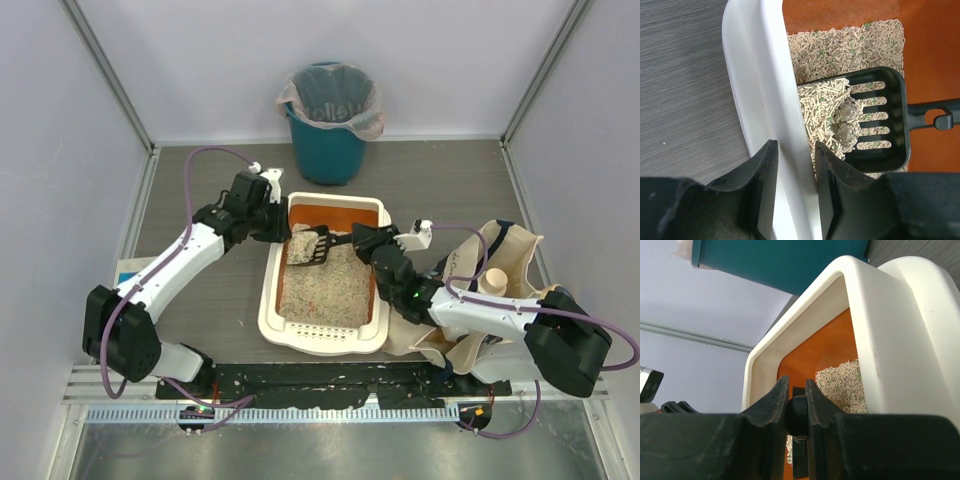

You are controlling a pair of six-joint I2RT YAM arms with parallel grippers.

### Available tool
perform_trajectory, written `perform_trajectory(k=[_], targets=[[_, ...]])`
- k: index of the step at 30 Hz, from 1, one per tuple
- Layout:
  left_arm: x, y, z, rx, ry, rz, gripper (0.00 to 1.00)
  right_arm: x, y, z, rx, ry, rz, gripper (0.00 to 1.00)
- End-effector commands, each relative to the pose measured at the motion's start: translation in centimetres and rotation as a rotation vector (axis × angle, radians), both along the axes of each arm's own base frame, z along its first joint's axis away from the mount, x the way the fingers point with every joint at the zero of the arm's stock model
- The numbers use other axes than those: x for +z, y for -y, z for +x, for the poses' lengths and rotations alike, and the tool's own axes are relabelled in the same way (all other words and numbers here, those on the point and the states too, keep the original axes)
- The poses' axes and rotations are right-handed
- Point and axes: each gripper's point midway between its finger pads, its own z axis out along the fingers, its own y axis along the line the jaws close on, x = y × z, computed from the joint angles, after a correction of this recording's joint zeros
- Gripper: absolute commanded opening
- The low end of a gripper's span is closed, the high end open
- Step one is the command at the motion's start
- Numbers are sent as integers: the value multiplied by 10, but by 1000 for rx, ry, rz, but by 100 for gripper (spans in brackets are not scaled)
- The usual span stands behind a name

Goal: Clean the litter box

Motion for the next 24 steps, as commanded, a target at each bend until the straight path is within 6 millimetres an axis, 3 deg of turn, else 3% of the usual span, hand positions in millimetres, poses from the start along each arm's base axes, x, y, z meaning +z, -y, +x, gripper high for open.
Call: perform_trajectory(k=[1,5,8,24], targets=[[28,-13,8,19,115,6,40,-14,39,-2,-136,-25,-83,1],[35,-15,6,20,150,-3,52,-9,47,-4,-157,-13,-76,1],[37,-16,6,21,163,-5,56,-1,50,-5,-165,-2,-73,1],[38,-14,4,10,161,-14,59,19,40,-2,-135,31,-94,1]])
